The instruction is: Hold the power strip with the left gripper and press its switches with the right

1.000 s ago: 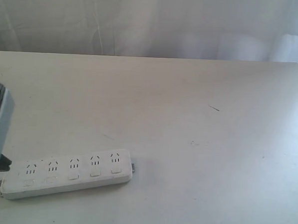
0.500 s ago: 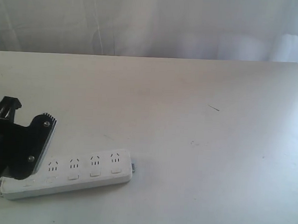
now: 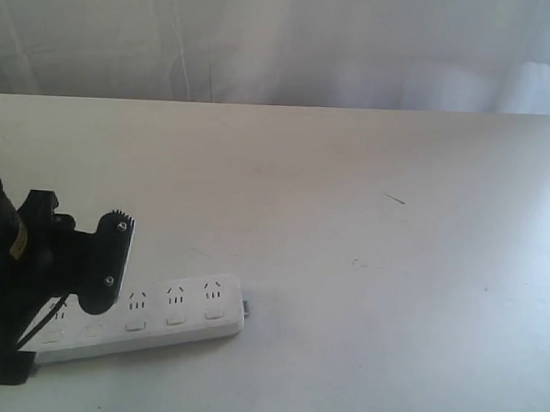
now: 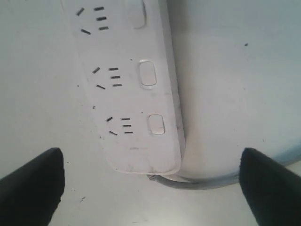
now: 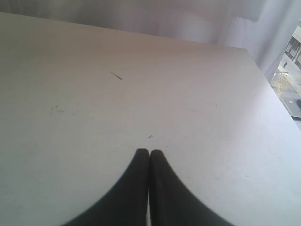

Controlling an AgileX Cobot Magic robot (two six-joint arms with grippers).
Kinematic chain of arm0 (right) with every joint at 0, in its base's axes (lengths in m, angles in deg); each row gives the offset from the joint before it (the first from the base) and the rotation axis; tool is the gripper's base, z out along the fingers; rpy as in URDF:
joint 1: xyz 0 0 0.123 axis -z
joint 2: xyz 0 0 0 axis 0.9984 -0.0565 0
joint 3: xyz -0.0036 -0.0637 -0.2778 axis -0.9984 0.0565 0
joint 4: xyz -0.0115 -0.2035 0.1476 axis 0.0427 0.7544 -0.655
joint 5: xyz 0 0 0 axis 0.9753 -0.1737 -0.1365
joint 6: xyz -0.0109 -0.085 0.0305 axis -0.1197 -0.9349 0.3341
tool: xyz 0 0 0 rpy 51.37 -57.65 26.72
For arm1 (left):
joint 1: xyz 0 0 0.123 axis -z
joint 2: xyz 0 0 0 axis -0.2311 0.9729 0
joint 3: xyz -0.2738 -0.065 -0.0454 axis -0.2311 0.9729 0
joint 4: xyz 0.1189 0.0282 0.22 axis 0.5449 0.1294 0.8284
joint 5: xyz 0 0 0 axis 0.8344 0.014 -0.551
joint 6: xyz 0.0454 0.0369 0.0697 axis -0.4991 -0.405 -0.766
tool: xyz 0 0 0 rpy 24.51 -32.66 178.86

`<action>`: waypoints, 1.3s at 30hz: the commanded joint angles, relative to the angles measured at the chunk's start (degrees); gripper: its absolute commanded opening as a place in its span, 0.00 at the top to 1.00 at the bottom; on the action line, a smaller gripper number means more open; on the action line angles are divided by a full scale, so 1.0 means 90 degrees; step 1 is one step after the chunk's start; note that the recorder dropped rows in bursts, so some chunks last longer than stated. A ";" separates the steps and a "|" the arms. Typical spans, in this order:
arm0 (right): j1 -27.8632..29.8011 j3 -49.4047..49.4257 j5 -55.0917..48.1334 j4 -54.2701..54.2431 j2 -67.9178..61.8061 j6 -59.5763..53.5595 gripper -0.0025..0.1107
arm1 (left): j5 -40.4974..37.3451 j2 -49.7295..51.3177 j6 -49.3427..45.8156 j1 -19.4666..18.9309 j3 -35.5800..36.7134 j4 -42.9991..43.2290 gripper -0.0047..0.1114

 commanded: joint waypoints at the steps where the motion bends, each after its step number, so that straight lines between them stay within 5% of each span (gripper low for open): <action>1: 0.0014 0.0034 0.0094 0.0003 0.0041 0.0022 0.98 | -0.0180 0.0233 0.0189 -0.0033 -0.0037 0.0011 0.09; 39: 0.0014 0.0034 0.0094 0.0003 0.0041 0.0022 0.98 | -0.0465 0.0280 0.1089 -0.0033 -0.0037 0.0100 0.05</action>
